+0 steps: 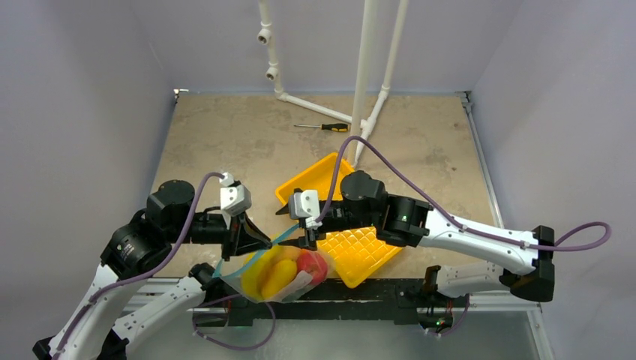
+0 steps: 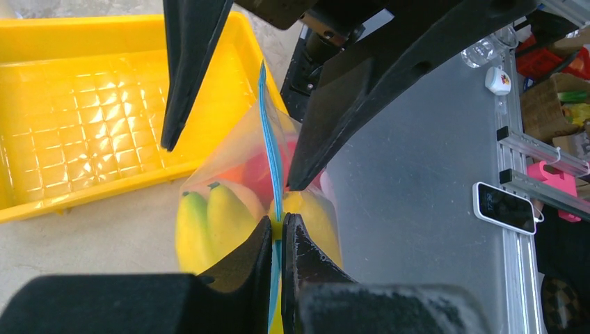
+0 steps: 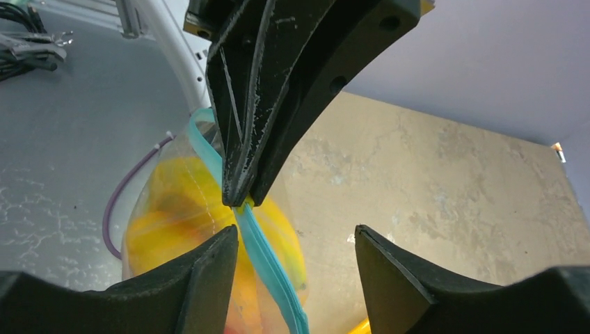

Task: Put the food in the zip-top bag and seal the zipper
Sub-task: Zip the zipper food storage bag.

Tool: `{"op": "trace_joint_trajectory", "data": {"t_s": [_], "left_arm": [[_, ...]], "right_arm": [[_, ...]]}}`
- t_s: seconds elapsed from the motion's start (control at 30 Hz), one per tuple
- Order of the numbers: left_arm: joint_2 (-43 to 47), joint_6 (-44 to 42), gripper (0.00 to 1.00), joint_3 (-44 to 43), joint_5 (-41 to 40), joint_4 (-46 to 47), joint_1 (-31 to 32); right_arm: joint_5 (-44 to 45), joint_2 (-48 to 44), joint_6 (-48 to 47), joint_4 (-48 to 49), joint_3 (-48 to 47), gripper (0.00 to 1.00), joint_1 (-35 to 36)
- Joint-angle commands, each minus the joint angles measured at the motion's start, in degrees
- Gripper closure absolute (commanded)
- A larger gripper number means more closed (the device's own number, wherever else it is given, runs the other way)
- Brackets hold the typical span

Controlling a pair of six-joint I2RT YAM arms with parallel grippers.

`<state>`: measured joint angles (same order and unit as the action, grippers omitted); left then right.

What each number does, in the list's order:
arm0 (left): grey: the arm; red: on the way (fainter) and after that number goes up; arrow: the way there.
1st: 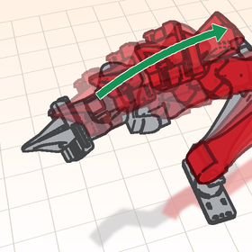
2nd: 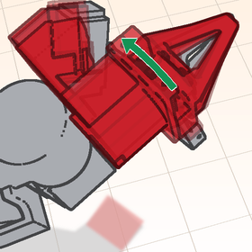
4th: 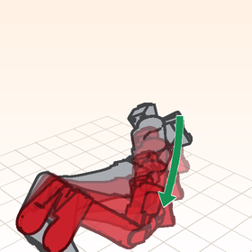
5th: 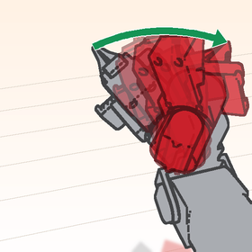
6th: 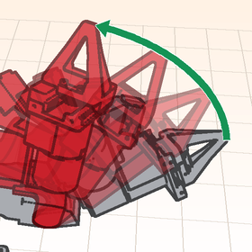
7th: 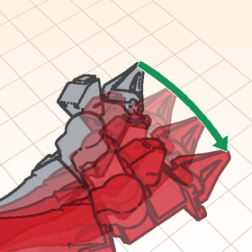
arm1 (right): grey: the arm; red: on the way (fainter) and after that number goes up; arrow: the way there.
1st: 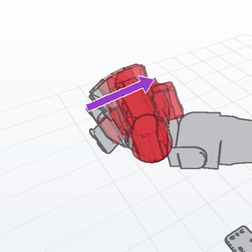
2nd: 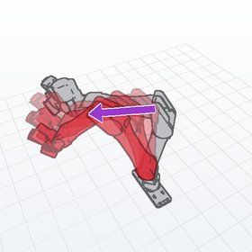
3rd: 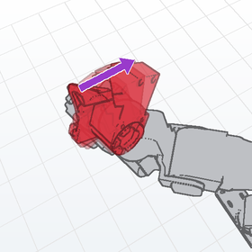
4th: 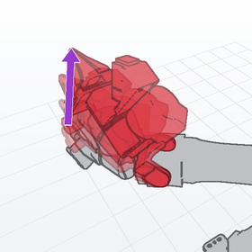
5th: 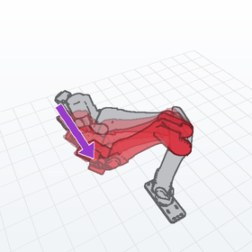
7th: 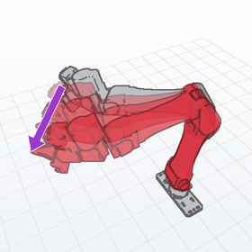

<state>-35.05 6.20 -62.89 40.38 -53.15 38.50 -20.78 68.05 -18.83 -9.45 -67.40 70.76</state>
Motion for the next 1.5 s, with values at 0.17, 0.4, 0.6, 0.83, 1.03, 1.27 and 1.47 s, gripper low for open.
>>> {"op": "trace_joint_trajectory", "data": {"t_s": [0.17,0.4,0.6,0.83,1.03,1.27,1.47], "left_arm": [[-0.64,-1.27,1.0,-2.58,2.75,5.42,0.35],[-0.99,-1.4,1.0,-2.85,2.3,5.46,0.35],[-1.08,-1.4,1.0,-2.81,1.92,5.41,0.37],[-0.73,-1.11,1.0,-2.96,0.03,4.98,0.35],[-0.7,-0.07,1.0,-2.59,-1.35,5.83,0.36],[-1.22,-0.05,1.0,-2.91,-2.19,5.53,0.35],[-1.6,-0.04,1.0,-3.56,-2.63,4.92,0.35]], "right_arm": [[-3.04,2.17,-0.5,-0.07,-1.69,0.54,-0.1],[-3.69,2.71,-0.66,-0.33,-1.11,0.68,-0.1],[-3.77,2.35,-0.68,0.12,-0.96,1.0,-0.1],[8.93,0.13,3.03,4.46,0.24,1.0,-0.11],[22.92,-4.32,6.52,13.37,3.6,1.0,-0.03],[33.12,-5.32,8.49,17.75,4.67,1.0,-0.02],[42.0,-3.81,10.19,20.95,5.38,1.0,-0.01]]}}
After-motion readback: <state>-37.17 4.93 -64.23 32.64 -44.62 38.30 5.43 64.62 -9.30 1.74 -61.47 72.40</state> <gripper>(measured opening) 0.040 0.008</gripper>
